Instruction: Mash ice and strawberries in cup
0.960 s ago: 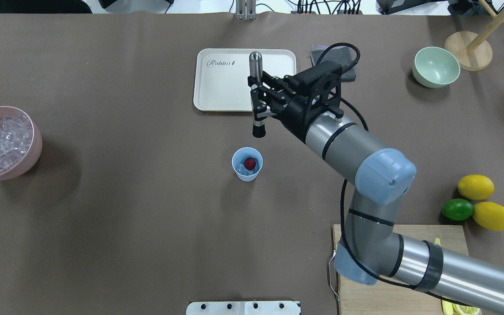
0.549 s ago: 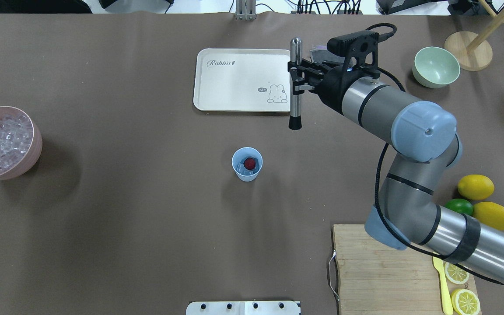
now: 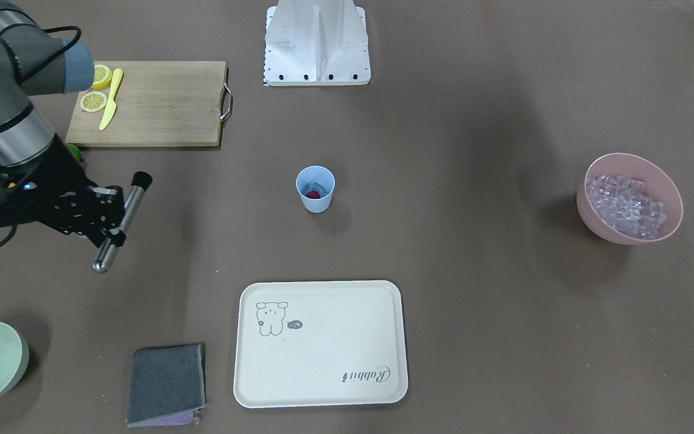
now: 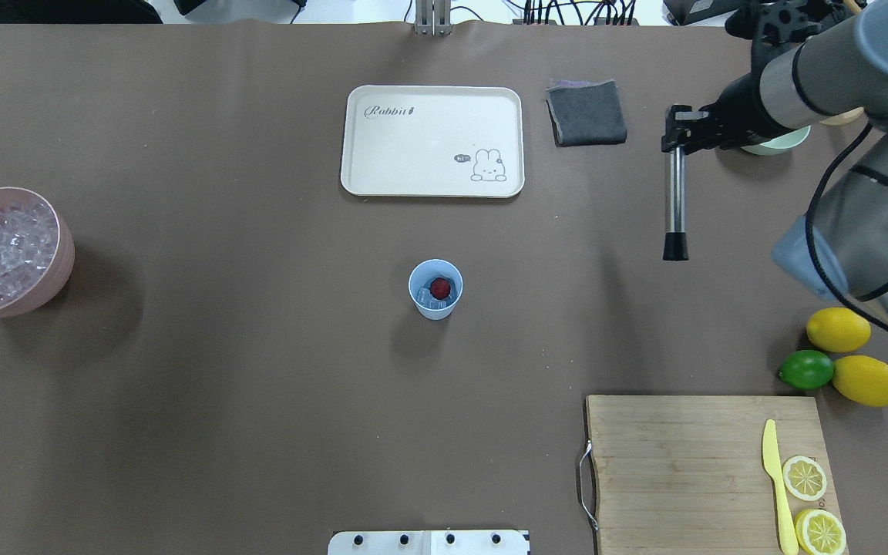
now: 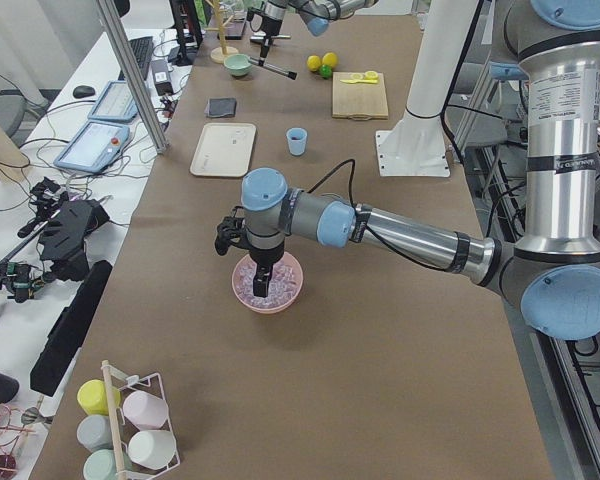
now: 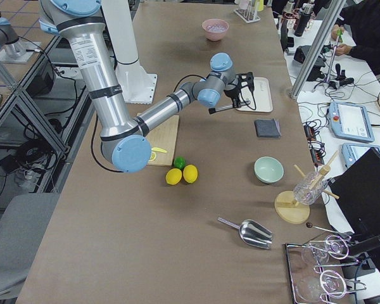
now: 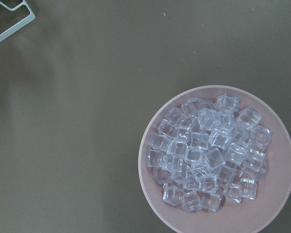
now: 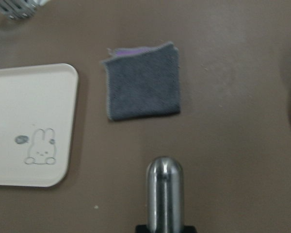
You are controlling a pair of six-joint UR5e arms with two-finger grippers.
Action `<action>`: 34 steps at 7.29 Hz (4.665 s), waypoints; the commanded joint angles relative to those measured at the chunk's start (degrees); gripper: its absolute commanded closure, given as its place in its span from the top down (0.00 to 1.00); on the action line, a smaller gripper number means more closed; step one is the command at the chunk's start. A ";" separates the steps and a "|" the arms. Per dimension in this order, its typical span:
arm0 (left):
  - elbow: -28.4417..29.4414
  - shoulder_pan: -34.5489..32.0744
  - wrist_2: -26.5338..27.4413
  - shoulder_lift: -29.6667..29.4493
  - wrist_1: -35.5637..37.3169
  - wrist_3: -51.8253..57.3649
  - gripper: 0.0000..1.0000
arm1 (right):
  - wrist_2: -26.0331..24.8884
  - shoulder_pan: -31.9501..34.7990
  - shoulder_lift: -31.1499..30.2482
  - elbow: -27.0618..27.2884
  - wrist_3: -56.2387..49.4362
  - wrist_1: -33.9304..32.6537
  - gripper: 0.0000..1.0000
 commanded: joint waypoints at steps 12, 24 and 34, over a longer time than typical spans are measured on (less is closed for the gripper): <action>-0.29 0.14 0.81 -0.40 0.00 -0.10 0.98 | 2.77 -0.16 0.71 -20.75 -20.65 -9.29 1.00; 19.56 -10.57 -0.24 -16.49 14.68 21.59 0.98 | 10.60 36.48 -19.60 -7.05 -66.96 -24.04 1.00; 13.51 -15.51 0.29 0.30 -2.90 21.35 0.98 | 9.98 36.14 -22.13 -7.56 -74.48 -23.53 1.00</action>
